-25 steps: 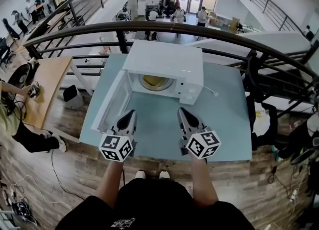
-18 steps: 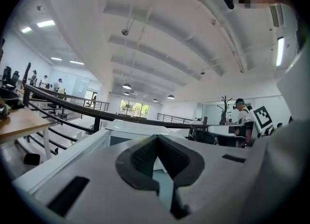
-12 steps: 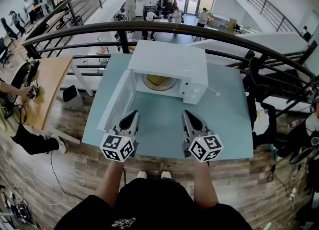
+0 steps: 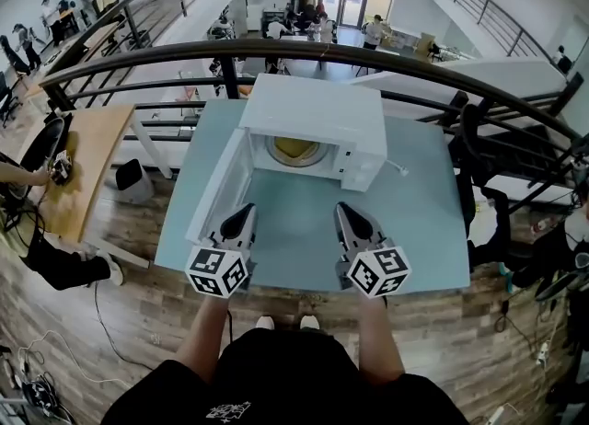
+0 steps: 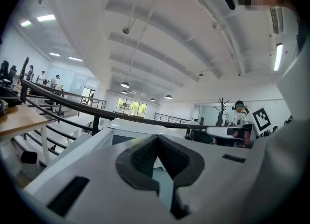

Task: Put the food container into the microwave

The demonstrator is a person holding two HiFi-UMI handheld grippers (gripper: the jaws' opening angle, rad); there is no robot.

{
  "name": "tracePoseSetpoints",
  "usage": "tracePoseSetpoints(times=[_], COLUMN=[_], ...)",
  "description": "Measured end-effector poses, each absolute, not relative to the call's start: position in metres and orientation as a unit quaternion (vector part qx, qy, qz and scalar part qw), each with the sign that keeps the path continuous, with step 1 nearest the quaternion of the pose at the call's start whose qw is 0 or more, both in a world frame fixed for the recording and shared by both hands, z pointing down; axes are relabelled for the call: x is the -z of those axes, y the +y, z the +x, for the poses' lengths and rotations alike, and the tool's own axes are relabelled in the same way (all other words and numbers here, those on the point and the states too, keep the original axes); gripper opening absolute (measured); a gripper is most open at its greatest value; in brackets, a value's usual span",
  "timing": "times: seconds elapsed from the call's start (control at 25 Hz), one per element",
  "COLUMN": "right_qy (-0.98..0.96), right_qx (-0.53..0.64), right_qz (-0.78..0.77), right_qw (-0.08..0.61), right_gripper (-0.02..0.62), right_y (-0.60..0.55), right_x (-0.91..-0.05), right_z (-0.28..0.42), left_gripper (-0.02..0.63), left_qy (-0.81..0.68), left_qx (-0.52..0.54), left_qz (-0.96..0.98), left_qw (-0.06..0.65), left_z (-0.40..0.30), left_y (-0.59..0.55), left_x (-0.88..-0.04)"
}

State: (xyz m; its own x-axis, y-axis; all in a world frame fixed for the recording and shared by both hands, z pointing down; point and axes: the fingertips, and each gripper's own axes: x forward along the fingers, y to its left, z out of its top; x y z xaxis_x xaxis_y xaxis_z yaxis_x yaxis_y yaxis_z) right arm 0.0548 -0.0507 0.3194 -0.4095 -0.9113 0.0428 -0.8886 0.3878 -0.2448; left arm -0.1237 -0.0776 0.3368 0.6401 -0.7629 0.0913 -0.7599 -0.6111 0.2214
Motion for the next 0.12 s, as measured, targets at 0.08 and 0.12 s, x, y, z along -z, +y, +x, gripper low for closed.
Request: tracePoseSetpoints(times=[0.08, 0.12], right_qy=[0.832, 0.832], right_qx=[0.115, 0.114], right_qz=[-0.541, -0.54], right_qw=[0.048, 0.047], right_gripper=[0.007, 0.007], right_y=[-0.0519, -0.0525], right_x=[-0.3208, -0.3215], right_z=[0.0532, 0.0525], left_gripper=[0.006, 0.006], left_qy=[-0.425, -0.426], left_qx=[0.006, 0.006], left_qz=[0.897, 0.897], left_qw=[0.121, 0.121], left_z=[-0.1256, -0.1263], left_y=[-0.0795, -0.0804], left_x=[-0.3389, -0.34])
